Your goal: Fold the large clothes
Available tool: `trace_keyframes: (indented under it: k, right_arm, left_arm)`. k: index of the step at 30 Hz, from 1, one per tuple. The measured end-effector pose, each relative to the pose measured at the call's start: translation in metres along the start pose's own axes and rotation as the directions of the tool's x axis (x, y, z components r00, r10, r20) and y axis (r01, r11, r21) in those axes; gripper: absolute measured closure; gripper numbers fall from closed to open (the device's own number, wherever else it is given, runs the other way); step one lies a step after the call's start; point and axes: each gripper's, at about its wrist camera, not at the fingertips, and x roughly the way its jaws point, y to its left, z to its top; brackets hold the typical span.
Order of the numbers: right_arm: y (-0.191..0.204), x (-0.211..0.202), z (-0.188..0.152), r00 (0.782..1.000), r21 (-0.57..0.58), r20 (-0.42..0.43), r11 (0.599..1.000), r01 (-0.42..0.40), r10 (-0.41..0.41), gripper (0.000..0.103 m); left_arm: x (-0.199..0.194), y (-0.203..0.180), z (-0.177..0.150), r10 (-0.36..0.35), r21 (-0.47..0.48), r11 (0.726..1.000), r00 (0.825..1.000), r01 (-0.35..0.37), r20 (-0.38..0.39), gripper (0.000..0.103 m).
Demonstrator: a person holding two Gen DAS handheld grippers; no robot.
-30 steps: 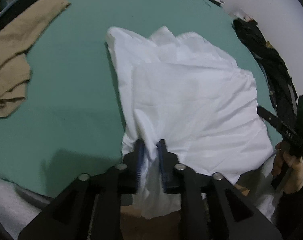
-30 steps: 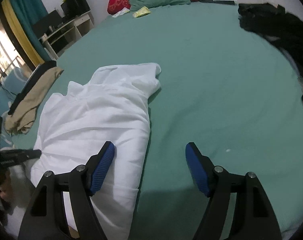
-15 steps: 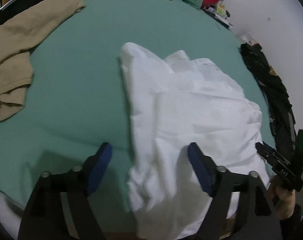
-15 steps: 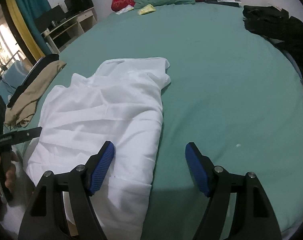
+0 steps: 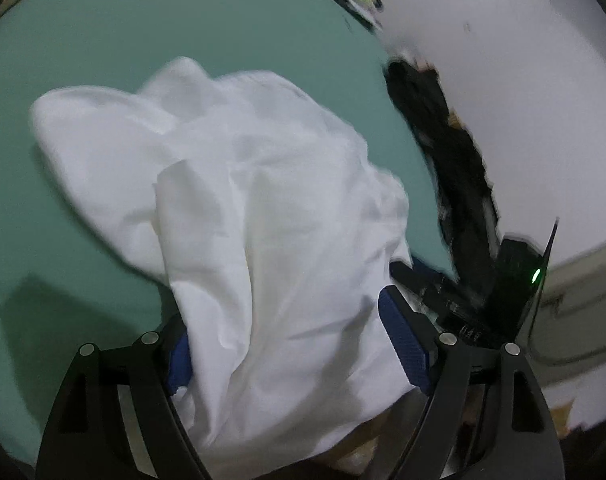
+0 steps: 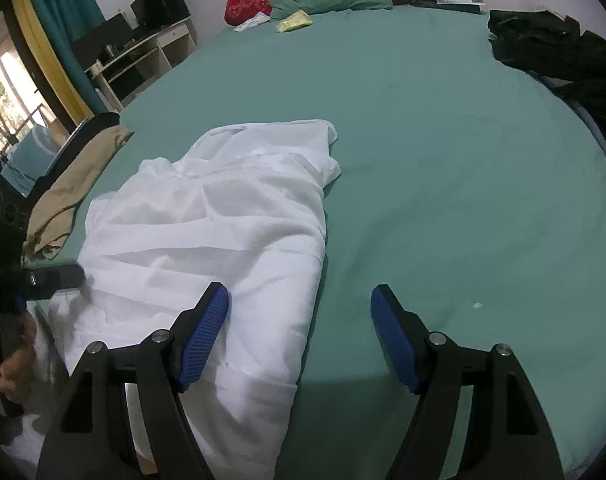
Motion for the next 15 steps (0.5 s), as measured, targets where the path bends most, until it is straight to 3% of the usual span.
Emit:
trace_keyframes:
  k: [3, 7, 15]
  right_arm:
    - [-0.002, 0.0, 0.001, 1.0, 0.01, -0.003, 1.0, -0.018, 0.018, 0.03]
    - [-0.011, -0.005, 0.001, 0.996, 0.071, -0.01, 0.994, -0.088, 0.089, 0.03]
    - [-0.013, 0.008, -0.005, 0.985, 0.149, 0.019, 0.974, -0.174, 0.173, 0.03]
  left_arm:
    - [0.008, -0.011, 0.003, 0.09, 0.088, 0.992, 0.995, -0.087, -0.033, 0.02]
    - [0.007, -0.016, 0.008, 0.192, 0.092, 0.978, 0.981, -0.189, -0.018, 0.02]
    - [0.025, -0.021, 0.003, 0.228, 0.126, 0.965, 0.973, -0.231, 0.036, 0.016]
